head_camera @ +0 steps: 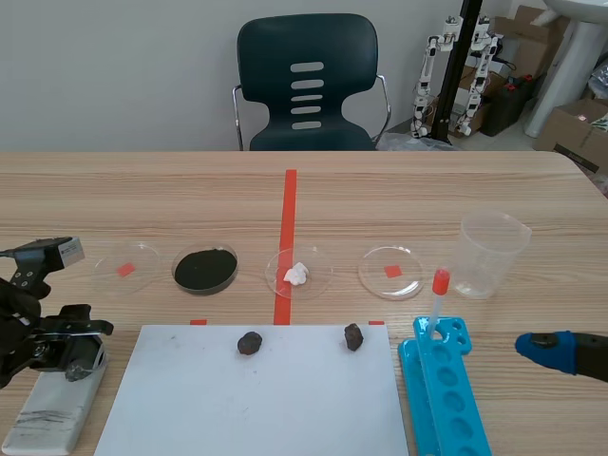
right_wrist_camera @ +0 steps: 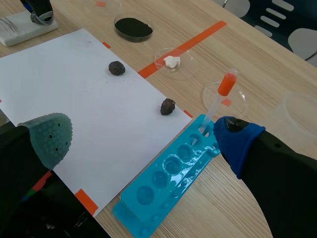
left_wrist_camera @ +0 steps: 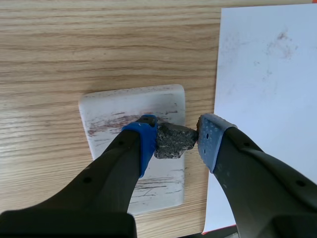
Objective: Rub the mineral on the streak plate
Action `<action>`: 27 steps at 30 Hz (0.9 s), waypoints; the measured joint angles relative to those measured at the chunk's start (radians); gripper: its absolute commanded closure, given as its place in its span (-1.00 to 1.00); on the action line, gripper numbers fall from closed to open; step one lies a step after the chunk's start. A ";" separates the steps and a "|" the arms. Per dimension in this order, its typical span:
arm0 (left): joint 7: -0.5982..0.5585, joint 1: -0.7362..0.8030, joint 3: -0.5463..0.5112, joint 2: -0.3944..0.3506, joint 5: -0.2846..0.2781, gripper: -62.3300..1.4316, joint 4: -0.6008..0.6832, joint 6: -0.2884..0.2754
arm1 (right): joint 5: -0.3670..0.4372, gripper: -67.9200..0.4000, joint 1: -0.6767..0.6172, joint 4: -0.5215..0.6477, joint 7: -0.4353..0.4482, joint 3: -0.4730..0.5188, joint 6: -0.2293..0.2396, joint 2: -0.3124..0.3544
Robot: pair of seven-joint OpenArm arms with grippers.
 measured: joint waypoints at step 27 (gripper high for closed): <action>-0.042 0.048 0.013 0.005 0.327 0.65 0.077 0.193 | 0.000 -0.74 0.000 0.000 0.000 0.000 -0.001 0.000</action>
